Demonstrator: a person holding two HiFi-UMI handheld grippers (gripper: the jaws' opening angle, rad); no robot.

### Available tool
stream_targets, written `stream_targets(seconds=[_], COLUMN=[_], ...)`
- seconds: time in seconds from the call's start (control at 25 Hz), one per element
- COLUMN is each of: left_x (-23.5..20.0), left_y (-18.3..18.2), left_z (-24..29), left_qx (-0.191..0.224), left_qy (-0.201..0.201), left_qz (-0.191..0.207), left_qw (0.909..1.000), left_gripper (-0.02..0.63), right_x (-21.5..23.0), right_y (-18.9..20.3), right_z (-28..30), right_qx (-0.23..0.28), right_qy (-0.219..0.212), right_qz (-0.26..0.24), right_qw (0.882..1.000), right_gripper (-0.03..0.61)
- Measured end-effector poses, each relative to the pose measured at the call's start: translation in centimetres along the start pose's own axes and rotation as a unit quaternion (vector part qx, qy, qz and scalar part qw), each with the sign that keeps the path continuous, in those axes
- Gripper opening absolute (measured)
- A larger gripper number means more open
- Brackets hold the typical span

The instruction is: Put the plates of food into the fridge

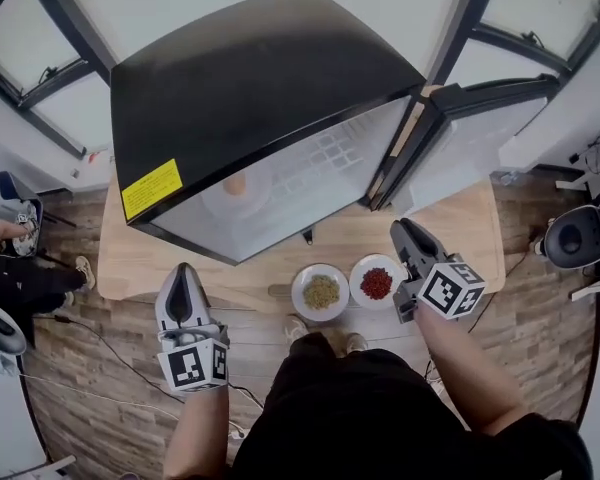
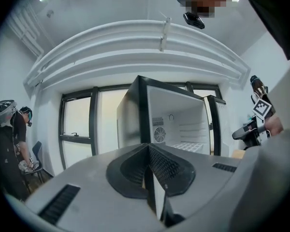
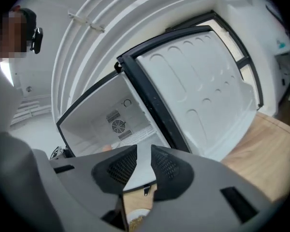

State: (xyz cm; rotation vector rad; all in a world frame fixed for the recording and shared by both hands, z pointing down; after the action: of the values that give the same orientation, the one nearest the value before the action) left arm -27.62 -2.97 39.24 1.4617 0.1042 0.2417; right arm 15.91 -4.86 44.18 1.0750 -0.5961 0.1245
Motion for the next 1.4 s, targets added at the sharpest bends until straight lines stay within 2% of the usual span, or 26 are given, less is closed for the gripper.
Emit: stream_targets(seconds=[0.12,0.28,0.4,0.52,0.6,0.72,0.88,1.0,1.12,1.32,1.4], left_x=[3.0,6.5,8.7,10.6,11.9,12.9,13.3,13.3,13.1,12.4,12.2], left_y=[-0.3,-0.6,-0.7,-1.0,-1.3,-1.6,-2.2,-2.3,-2.1,-2.0,-2.1], left_z=[-1.0,-2.6,-4.1,-5.7,-6.7,-7.8,-9.2,-9.9,-10.8,-11.6,-11.9], left_qx=[0.001,-0.004,-0.006,-0.009,-0.009,-0.016,-0.024,-0.03,-0.041,-0.055,-0.057], left_qy=[0.003,0.006,0.001,0.0,0.004,0.001,-0.01,-0.016,-0.024,-0.037,-0.041], left_qz=[0.001,0.015,0.021,0.053,0.075,0.07,0.077,0.085,0.089,0.103,0.111], left_qw=[1.0,0.9999,0.9998,0.9985,0.9971,0.9974,0.9967,0.9958,0.9949,0.9925,0.9913], left_gripper=[0.005,0.004,0.005,0.003,0.005,0.004,0.005,0.004,0.004,0.004,0.005], right_x=[2.6,4.6,7.2,9.8,11.2,13.0,14.7,15.4,15.7,16.0,15.7], right_y=[2.1,6.2,9.9,13.5,15.5,18.5,21.5,22.7,23.8,24.6,24.3], right_z=[-2.6,-5.8,-8.2,-9.7,-10.0,-9.5,-8.1,-6.9,-6.1,-4.3,-4.0], right_qx=[-0.01,-0.035,-0.061,-0.09,-0.099,-0.112,-0.122,-0.128,-0.146,-0.14,-0.136], right_qy=[0.001,-0.021,0.002,0.04,0.04,0.023,0.026,0.025,0.03,0.002,-0.008], right_qz=[0.027,0.027,0.085,0.157,0.192,0.255,0.303,0.318,0.307,0.343,0.341], right_qw=[1.0,0.999,0.994,0.983,0.976,0.96,0.945,0.939,0.94,0.929,0.93], right_gripper=[0.107,0.107,0.107,0.107,0.107,0.109,0.123,0.123,0.127,0.127,0.079])
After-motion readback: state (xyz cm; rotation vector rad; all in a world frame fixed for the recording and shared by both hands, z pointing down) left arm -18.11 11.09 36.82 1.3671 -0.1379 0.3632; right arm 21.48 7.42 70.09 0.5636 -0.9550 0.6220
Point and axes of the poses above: the fingertips, and each gripper's own axes: z forward along the fingers, x to its right, y out of its underside, the point moved 9 cm from there along -z, backward along the fingers, and after that the axes turned 5 degrees about -x, right-handed, at the moved point
